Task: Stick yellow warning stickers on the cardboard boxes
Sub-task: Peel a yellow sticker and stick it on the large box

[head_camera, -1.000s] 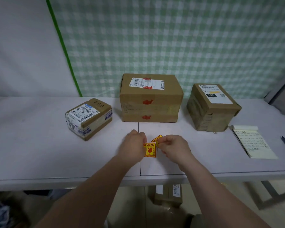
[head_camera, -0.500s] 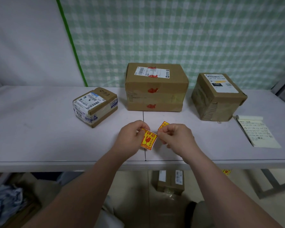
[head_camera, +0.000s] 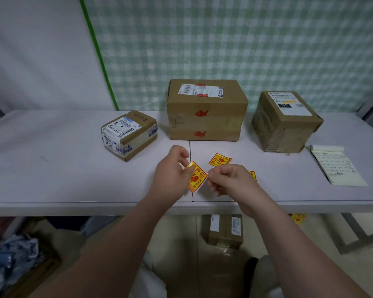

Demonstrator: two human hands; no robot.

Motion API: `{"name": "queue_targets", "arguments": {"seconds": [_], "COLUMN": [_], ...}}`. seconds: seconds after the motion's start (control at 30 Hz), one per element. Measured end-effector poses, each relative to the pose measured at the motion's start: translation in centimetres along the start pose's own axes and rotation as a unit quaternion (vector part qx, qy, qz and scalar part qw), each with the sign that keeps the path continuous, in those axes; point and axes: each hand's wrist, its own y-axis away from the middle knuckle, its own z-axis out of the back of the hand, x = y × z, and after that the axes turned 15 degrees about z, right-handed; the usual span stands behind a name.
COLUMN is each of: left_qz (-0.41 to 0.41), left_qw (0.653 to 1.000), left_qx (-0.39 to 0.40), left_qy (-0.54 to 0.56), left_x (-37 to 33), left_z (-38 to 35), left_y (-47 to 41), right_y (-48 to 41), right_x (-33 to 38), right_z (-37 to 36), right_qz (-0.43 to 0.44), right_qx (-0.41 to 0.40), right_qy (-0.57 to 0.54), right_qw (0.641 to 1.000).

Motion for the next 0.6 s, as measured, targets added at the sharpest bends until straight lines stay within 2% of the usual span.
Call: {"name": "queue_targets", "arguments": {"seconds": [0.1,0.23,0.4,0.6], "left_qz": [-0.037,-0.064,-0.061,-0.065], "left_qw": [0.996,0.997,0.997,0.996], "left_qx": [-0.047,-0.02,-0.034,-0.021], "left_qy": [-0.065,-0.048,-0.036,-0.052], "left_x": [0.0,-0.3,-1.1,-1.4], "left_z": [-0.5,-0.8,-0.7,-0.5], "left_y": [0.8,2.1,3.1,3.5], "right_y": [0.6,1.3,2.1,2.6], "right_x": [-0.2,-0.5,-0.3,-0.1], "right_z": [-0.2,-0.8,-1.2,-1.1], "right_qz": [-0.007,0.007,0.07,0.131], "right_qx": [-0.043,-0.081,-0.099,-0.09], "right_qy": [-0.079,-0.075,0.049,0.197], "right_qw": [0.996,0.994,0.991,0.968]}}
